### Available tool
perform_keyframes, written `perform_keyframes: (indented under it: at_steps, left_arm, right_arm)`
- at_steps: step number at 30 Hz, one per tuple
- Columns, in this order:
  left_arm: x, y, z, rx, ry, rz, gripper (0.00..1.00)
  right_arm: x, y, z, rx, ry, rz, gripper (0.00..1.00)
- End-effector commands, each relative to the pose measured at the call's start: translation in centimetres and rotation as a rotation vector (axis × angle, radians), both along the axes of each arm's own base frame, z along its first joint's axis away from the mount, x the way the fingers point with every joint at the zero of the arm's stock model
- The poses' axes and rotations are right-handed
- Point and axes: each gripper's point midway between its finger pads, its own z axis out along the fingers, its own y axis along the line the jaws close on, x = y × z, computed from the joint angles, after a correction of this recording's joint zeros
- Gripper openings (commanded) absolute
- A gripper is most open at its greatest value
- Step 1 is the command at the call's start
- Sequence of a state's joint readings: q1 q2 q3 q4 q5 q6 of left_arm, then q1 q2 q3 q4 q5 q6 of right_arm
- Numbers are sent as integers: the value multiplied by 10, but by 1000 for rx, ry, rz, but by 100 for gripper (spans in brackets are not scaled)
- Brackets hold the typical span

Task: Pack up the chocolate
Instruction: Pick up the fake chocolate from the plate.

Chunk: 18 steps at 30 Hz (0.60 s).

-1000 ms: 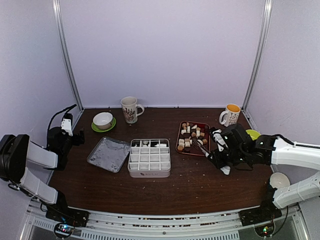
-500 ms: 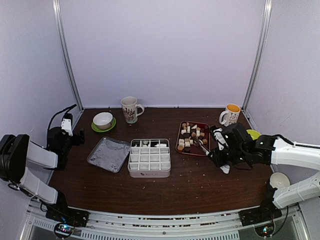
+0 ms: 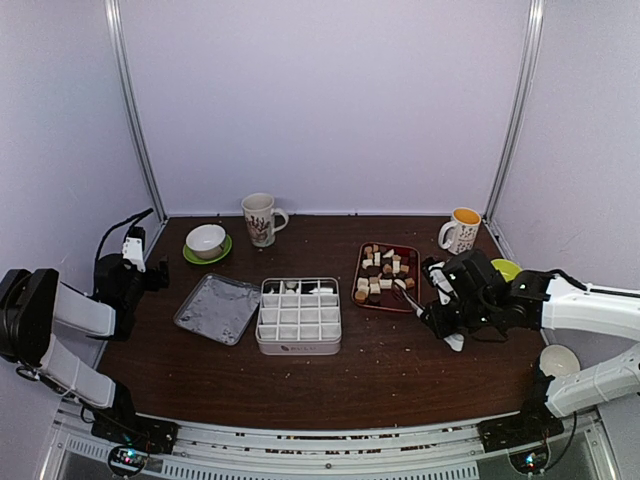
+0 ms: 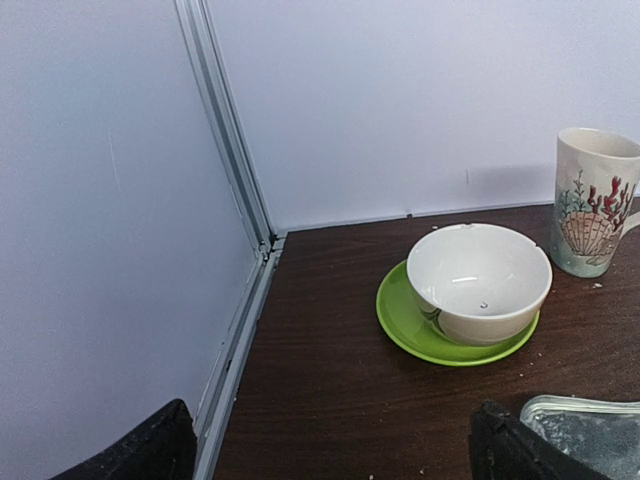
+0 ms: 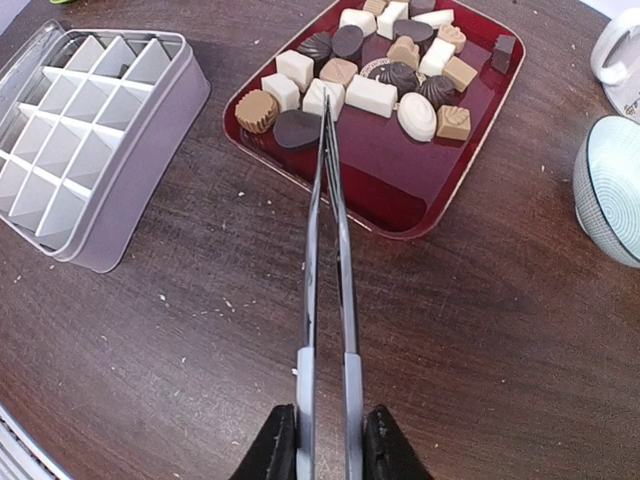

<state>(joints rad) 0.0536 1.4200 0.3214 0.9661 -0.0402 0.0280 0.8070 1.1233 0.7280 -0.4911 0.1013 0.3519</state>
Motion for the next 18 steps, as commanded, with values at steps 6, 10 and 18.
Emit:
perform_keyframes:
  at_steps: [6,10,18]
  left_arm:
    - [5,1,12,5,-39,-5,98]
    - [5,1,12,5,-39,-5,98]
    - [5,1,12,5,-37,-4,98]
  right_arm:
    - [17,-12,-1,-41,77,-71,28]
    - [25,-6,-3,-17,104,-67,31]
    - [47,-10,-14,-32,143,-131,34]
